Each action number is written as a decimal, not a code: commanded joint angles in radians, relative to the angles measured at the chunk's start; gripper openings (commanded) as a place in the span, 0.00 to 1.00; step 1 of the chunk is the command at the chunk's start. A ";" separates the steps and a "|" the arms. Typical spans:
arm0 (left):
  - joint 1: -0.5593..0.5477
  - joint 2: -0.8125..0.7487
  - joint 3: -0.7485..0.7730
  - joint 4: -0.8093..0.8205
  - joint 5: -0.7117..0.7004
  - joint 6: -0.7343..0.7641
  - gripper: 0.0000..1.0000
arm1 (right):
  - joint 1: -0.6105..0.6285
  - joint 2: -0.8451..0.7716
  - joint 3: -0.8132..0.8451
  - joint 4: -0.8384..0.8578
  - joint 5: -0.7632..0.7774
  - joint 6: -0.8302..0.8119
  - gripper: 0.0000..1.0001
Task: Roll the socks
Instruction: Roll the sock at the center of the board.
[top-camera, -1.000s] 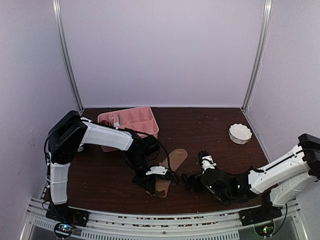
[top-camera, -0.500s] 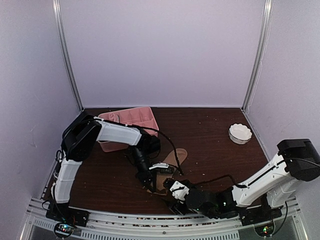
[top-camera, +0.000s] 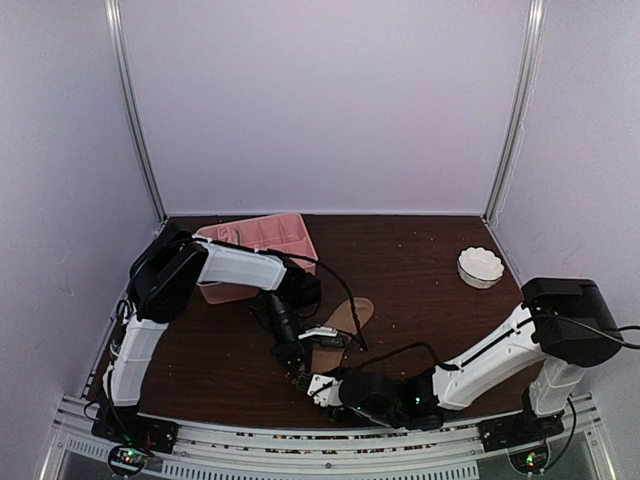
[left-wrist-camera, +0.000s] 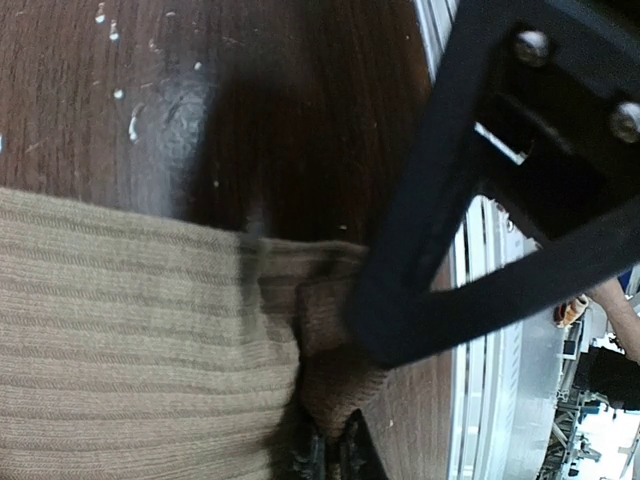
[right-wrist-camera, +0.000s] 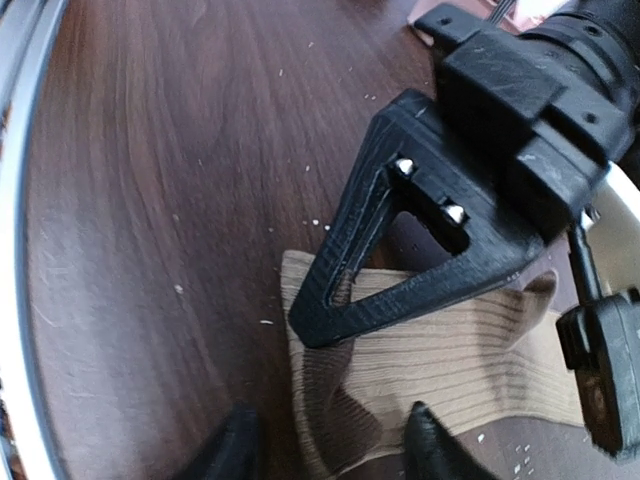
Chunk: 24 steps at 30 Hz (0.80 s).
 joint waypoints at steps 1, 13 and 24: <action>0.006 0.028 0.024 -0.033 -0.030 0.014 0.00 | -0.031 0.039 0.043 -0.077 -0.061 -0.041 0.40; 0.009 0.022 0.030 -0.034 -0.035 0.022 0.16 | -0.048 0.121 0.054 -0.144 -0.092 0.090 0.14; 0.065 -0.173 -0.090 0.129 -0.077 -0.022 0.49 | -0.114 0.151 -0.008 -0.117 -0.262 0.347 0.00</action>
